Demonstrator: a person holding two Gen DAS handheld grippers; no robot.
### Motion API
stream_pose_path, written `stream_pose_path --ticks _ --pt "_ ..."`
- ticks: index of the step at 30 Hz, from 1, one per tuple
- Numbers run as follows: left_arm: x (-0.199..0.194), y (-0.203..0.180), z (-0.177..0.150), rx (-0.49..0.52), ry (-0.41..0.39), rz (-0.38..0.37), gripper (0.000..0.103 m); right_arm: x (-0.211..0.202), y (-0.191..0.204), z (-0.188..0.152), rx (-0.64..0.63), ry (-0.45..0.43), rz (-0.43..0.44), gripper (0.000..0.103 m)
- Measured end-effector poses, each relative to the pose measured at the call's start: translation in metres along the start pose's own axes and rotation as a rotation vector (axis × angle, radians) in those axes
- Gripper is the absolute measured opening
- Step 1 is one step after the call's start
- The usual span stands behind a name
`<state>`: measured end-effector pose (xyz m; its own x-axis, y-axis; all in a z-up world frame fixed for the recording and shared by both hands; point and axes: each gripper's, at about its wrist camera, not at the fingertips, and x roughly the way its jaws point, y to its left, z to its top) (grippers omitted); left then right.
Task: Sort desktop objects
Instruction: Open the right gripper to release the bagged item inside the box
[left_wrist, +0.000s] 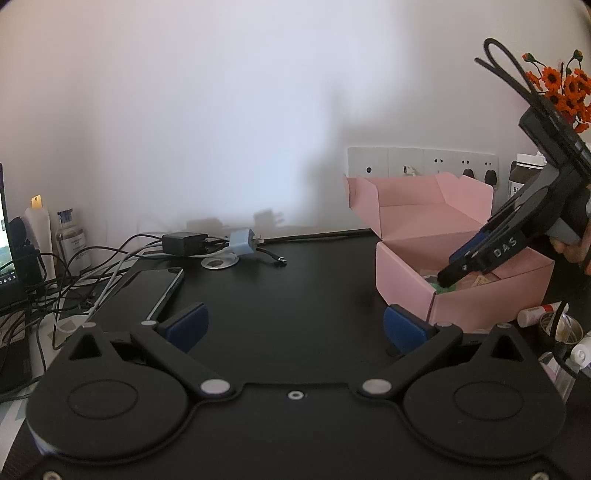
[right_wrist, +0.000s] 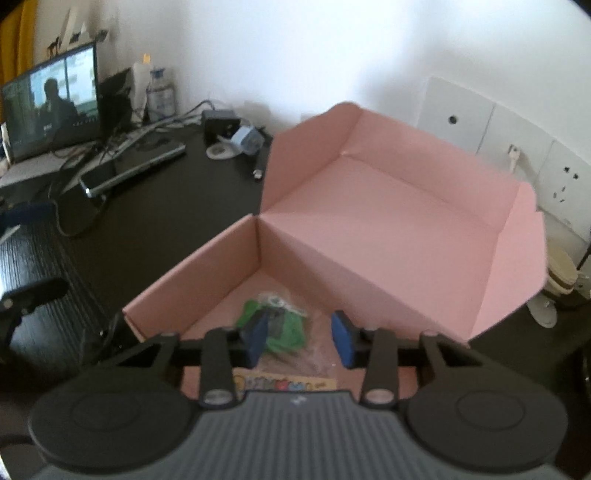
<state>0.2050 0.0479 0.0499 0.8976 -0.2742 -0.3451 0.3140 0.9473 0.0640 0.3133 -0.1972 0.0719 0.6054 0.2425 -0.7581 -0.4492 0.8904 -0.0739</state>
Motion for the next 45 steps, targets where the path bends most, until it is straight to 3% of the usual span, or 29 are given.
stream_pose_path --ticks 9,30,34,37,40,45 --pt "0.0 0.0 0.0 0.003 0.0 -0.001 0.103 0.015 0.013 0.001 -0.019 0.028 0.03 0.034" --pt "0.001 0.001 0.0 -0.006 0.002 -0.007 0.103 0.014 0.008 -0.002 0.011 -0.006 0.054 0.038" --pt "0.001 0.002 0.0 -0.011 0.003 -0.008 0.103 0.006 0.005 -0.003 0.031 -0.052 0.048 0.067" --pt "0.002 0.003 0.0 -0.013 0.002 -0.008 0.103 -0.003 0.004 -0.002 0.031 -0.083 0.037 0.072" --pt "0.001 0.003 0.0 -0.013 0.001 -0.007 0.103 -0.013 0.001 -0.002 0.053 -0.121 0.016 0.094" --pt "0.002 0.004 0.0 -0.018 0.003 -0.006 0.103 -0.028 -0.006 -0.005 0.099 -0.164 0.01 0.102"
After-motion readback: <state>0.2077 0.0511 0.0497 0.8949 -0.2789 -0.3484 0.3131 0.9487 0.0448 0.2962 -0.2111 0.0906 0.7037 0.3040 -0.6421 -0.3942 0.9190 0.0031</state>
